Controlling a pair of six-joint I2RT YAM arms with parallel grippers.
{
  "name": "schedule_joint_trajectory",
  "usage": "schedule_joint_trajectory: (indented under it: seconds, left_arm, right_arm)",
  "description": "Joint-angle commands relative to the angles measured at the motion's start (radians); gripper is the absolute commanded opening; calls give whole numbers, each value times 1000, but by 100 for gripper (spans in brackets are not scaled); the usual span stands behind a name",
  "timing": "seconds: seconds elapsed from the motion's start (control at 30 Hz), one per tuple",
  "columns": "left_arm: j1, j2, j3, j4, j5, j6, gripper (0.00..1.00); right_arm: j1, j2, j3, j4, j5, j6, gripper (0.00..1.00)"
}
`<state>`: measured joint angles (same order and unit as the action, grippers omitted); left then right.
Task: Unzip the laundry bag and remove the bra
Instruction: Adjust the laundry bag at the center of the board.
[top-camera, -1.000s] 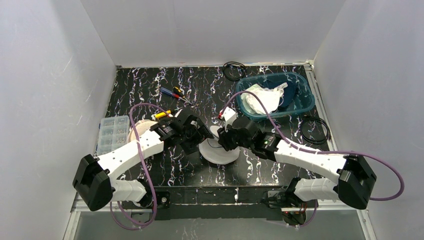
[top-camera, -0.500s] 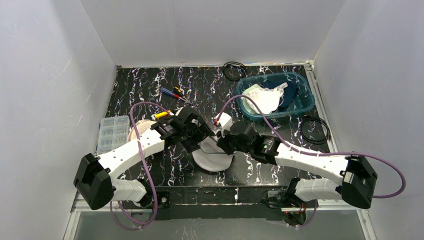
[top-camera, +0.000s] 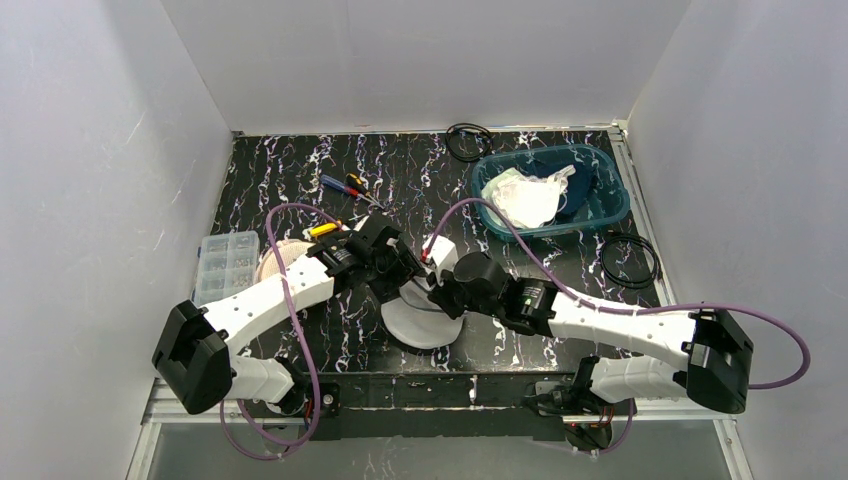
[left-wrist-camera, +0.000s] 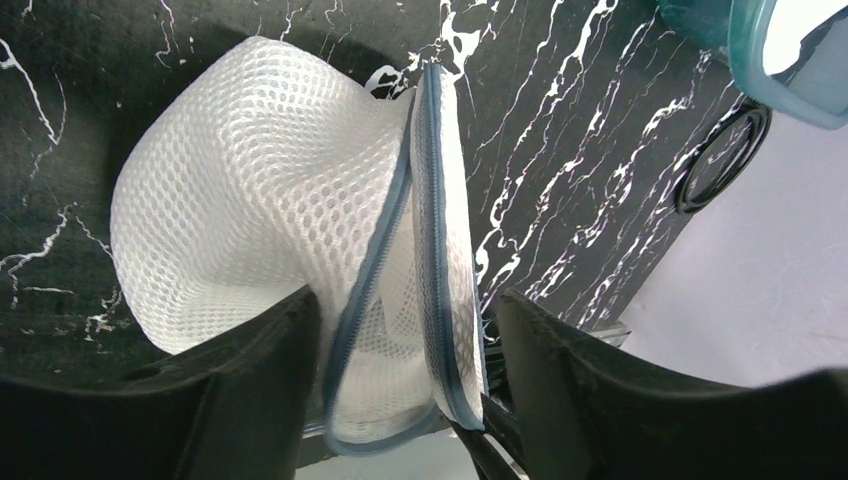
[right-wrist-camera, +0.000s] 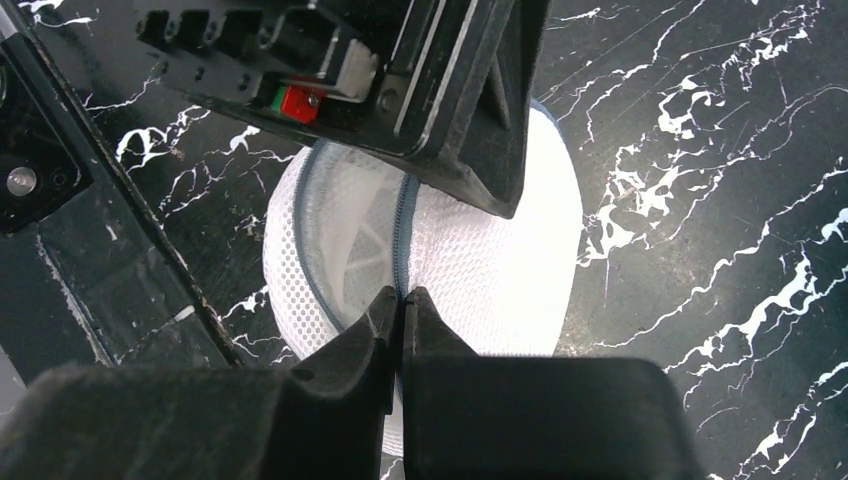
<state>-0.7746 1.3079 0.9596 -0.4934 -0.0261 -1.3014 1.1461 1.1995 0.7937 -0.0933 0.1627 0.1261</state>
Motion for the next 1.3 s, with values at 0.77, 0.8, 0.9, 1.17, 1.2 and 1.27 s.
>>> schedule_joint_trajectory:
  seconds: [0.77, 0.8, 0.9, 1.17, 1.2, 1.27]
  left_arm:
    - [17, -109, -143, 274, 133, 126, 0]
    - [23, -134, -175, 351, 168, 151, 0]
    - [41, -196, -271, 597, 305, 205, 0]
    - [51, -226, -356, 1013, 556, 309, 0]
    - [55, -218, -361, 1056, 580, 309, 0]
    - [67, -201, -371, 1141, 625, 289, 0]
  right_arm:
    - [113, -232, 64, -116, 233, 154, 85]
    - [109, -254, 64, -130, 237, 180, 86]
    - [43, -318, 51, -135, 160, 268, 88]
    - [-384, -433, -35, -35, -292, 468, 91]
    - [-401, -443, -54, -46, -291, 470, 91]
    - [-426, -467, -96, -67, -280, 472, 92]
